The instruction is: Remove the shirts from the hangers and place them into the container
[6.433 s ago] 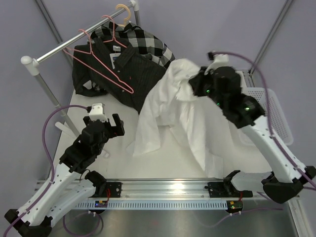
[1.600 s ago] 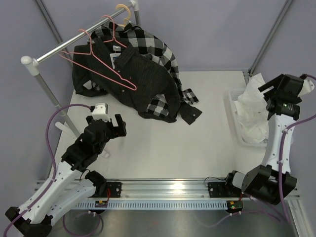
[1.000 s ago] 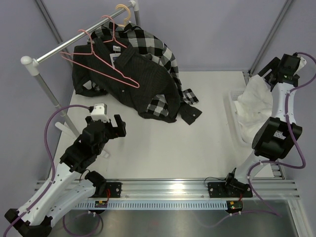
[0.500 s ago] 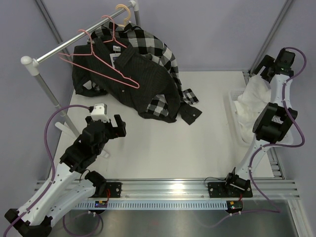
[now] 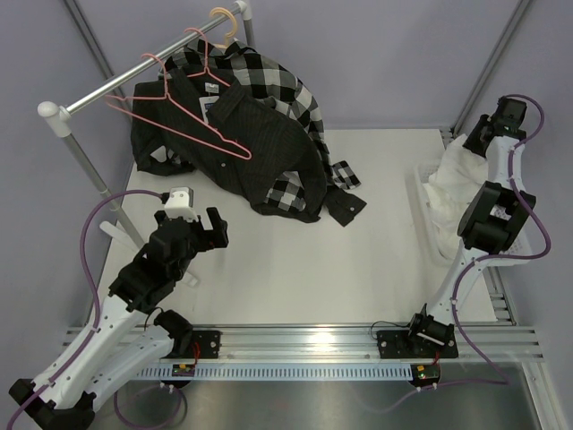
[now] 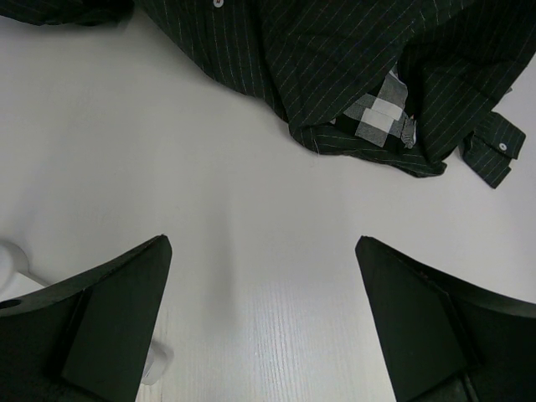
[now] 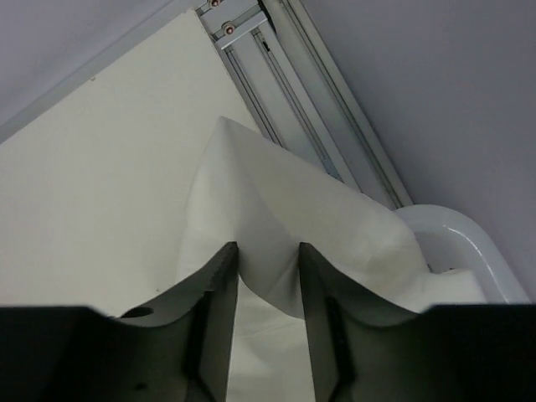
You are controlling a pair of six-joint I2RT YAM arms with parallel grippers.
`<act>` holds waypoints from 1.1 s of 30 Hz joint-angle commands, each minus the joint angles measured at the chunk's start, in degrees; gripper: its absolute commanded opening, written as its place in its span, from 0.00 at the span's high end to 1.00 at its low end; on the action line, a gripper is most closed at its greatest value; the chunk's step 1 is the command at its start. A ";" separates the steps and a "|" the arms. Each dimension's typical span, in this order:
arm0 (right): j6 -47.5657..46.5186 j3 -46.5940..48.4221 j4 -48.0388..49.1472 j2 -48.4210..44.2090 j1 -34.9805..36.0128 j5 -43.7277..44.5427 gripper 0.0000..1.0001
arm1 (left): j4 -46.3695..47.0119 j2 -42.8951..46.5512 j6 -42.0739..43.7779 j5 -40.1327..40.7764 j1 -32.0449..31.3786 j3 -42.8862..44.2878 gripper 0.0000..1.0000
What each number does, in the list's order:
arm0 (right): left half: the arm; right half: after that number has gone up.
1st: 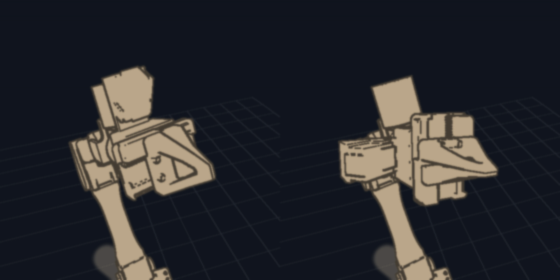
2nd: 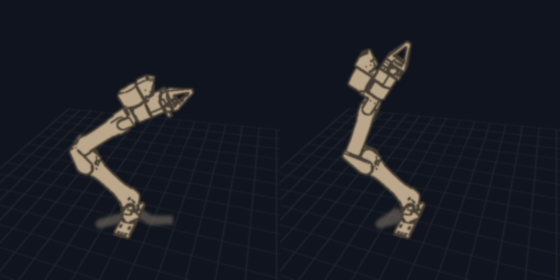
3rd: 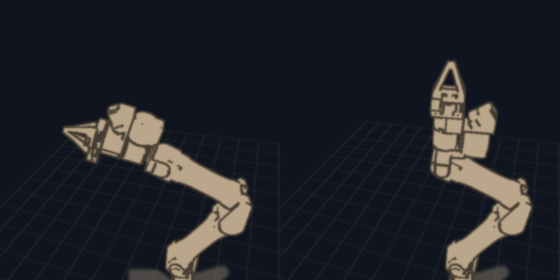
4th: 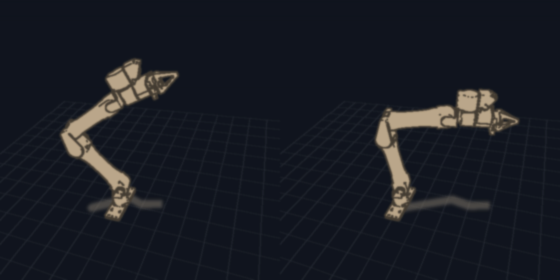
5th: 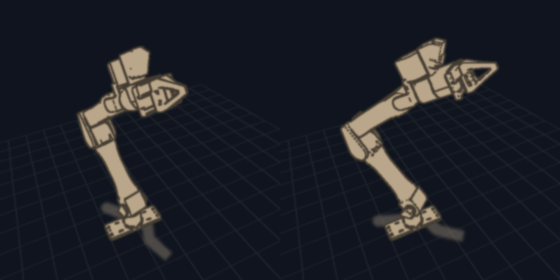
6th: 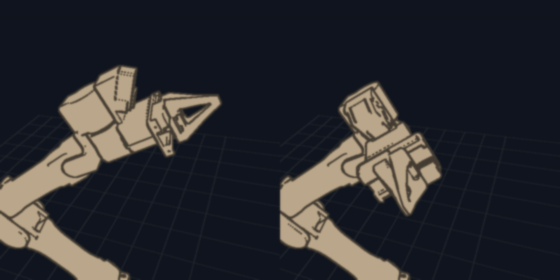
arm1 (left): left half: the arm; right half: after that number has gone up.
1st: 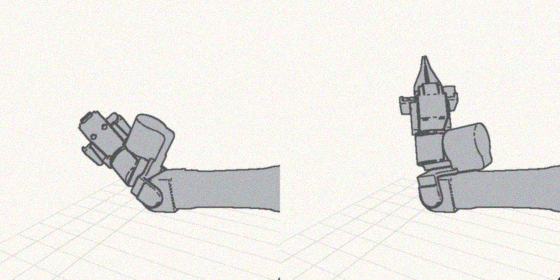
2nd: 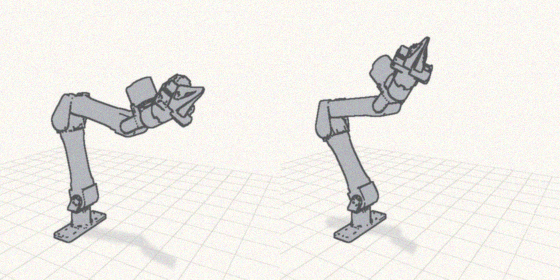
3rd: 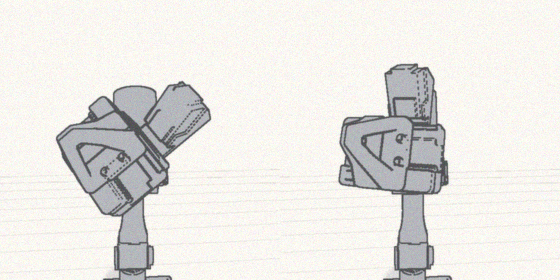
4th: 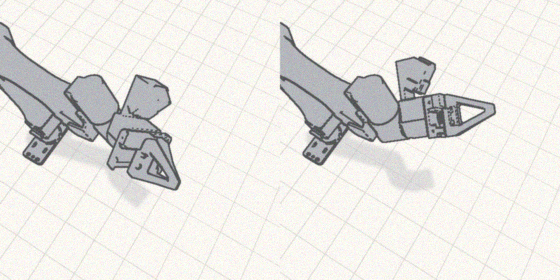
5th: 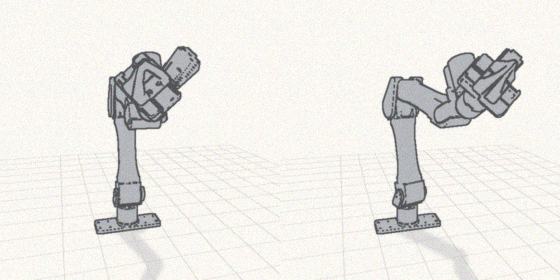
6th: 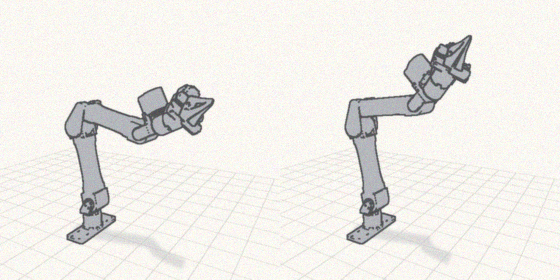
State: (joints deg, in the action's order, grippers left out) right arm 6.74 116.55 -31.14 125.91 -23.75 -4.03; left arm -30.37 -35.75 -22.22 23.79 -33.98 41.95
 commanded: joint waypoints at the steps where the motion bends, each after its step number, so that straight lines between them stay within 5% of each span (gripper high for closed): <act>1: -0.15 0.17 1.60 -0.49 0.10 -0.10 0.65 | 1.28 -0.11 0.68 -0.50 0.23 0.50 0.01; 6: -0.06 -0.80 1.16 -0.66 0.10 3.41 1.00 | 1.28 0.06 0.68 -0.41 0.14 0.50 0.01; 10: 3.35 -6.58 3.01 -6.97 0.02 9.12 1.00 | 1.28 0.59 0.68 -0.76 0.23 0.67 0.01; 18: 24.36 -35.05 2.24 -28.68 -0.16 18.71 1.00 | 1.37 3.22 0.33 -2.17 0.58 0.85 0.01; 25: 29.38 -52.11 -0.15 -31.69 -0.07 18.71 1.00 | 1.37 4.19 -0.19 -3.14 0.75 0.94 0.01; 33: 29.73 -53.45 -4.02 -25.80 -1.04 18.97 1.00 | 1.37 4.90 -0.28 -2.96 0.84 0.94 0.01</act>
State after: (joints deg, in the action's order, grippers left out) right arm 35.03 63.40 -31.33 98.19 -24.18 12.99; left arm -30.39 -31.55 -22.33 21.76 -33.28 41.98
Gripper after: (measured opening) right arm 0.012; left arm 0.988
